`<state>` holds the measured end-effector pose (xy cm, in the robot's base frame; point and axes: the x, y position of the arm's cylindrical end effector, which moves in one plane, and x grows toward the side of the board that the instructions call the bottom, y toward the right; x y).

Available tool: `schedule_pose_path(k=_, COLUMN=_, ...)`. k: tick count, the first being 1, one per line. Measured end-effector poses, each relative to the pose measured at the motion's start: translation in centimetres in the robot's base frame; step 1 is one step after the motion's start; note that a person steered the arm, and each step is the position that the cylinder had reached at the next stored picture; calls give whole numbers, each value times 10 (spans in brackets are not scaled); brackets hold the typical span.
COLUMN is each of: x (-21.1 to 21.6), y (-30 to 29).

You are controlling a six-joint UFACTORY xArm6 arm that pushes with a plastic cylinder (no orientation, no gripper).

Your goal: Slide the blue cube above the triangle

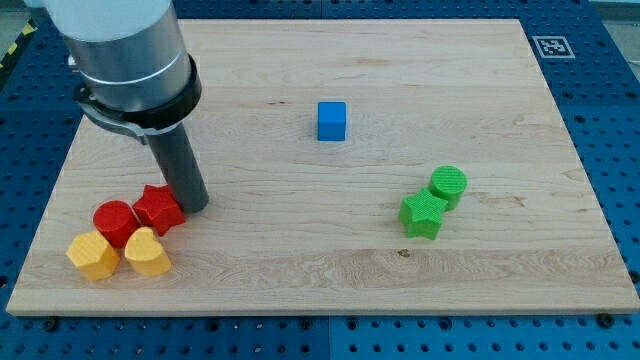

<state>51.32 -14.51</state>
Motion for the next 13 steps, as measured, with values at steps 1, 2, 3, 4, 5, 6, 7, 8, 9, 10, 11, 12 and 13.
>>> schedule_pose_path(k=1, x=-24, y=16)
schedule_pose_path(k=2, x=-50, y=68)
schedule_pose_path(k=3, x=-48, y=115)
schedule_pose_path(k=4, x=-48, y=115)
schedule_pose_path(k=5, x=-49, y=112)
schedule_pose_path(k=6, x=-54, y=107)
schedule_pose_path(k=7, x=-59, y=107)
schedule_pose_path(k=8, x=-77, y=107)
schedule_pose_path(k=9, x=-102, y=105)
schedule_pose_path(k=10, x=-121, y=98)
schedule_pose_path(k=11, x=-132, y=98)
schedule_pose_path(k=12, x=-179, y=102)
schedule_pose_path(k=13, x=-181, y=159)
